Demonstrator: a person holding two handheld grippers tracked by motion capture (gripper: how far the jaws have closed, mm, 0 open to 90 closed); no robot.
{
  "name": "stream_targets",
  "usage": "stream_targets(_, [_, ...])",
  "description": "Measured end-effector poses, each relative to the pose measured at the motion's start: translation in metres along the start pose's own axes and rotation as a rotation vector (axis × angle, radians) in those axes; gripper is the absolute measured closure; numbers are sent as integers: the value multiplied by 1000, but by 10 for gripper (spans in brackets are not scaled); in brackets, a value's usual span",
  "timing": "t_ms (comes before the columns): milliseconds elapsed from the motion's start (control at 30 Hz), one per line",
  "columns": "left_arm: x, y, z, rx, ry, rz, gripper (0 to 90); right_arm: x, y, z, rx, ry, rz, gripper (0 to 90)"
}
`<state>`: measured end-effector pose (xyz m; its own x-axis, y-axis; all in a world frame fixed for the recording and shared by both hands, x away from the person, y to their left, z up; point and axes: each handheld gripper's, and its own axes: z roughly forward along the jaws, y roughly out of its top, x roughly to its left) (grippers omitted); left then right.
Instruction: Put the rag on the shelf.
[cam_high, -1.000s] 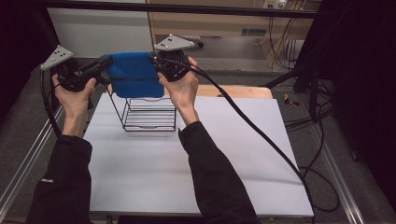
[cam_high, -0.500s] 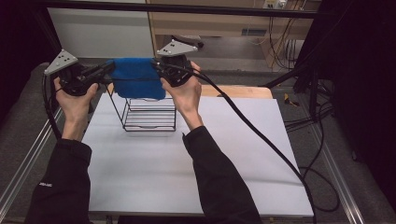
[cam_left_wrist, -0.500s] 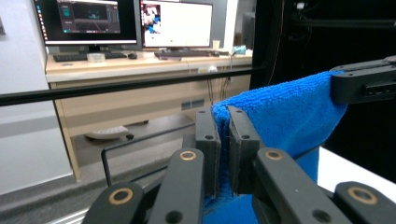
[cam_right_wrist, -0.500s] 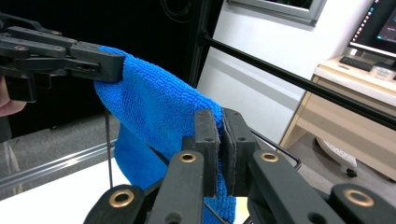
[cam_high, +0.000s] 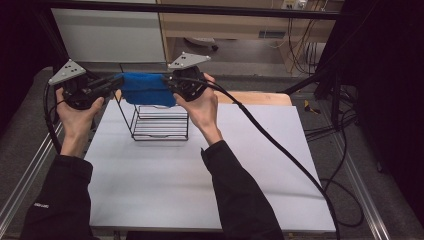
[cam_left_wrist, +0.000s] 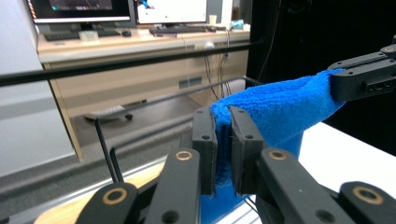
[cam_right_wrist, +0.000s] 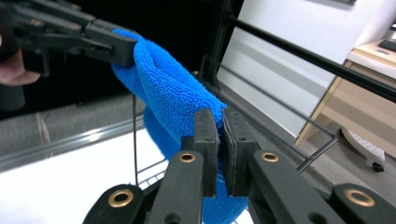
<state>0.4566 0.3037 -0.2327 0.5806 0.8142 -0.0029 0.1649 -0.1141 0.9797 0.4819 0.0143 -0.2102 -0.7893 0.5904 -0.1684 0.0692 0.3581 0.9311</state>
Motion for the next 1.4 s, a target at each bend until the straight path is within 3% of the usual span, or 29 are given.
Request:
stream_targets(433, [-3, -5, -10, 111, -16, -3, 723, 0, -14, 5, 41, 35, -2, 859])
stream_targets(600, [-1, 10, -20, 60, -13, -27, 685, 0, -14, 6, 41, 40, -4, 857])
stream_targets(767, [-2, 17, -12, 90, 2, -38, 744, 1, -15, 6, 50, 43, -20, 855])
stream_targets(900, [-5, 12, -2, 151, -7, -53, 840, 1, -15, 6, 51, 47, -23, 851])
stream_targets(1000, [-8, 7, 1, 188, -8, -41, 893, 2, -17, 7, 56, 53, -27, 848])
stream_targets(1233, [-8, -1, 2, 232, -14, -28, 900, 3, -19, 10, 82, 60, -38, 818])
stream_targets(1400, [-8, -8, 4, 240, -3, -10, 900, 4, -19, 9, 86, 72, -26, 731])
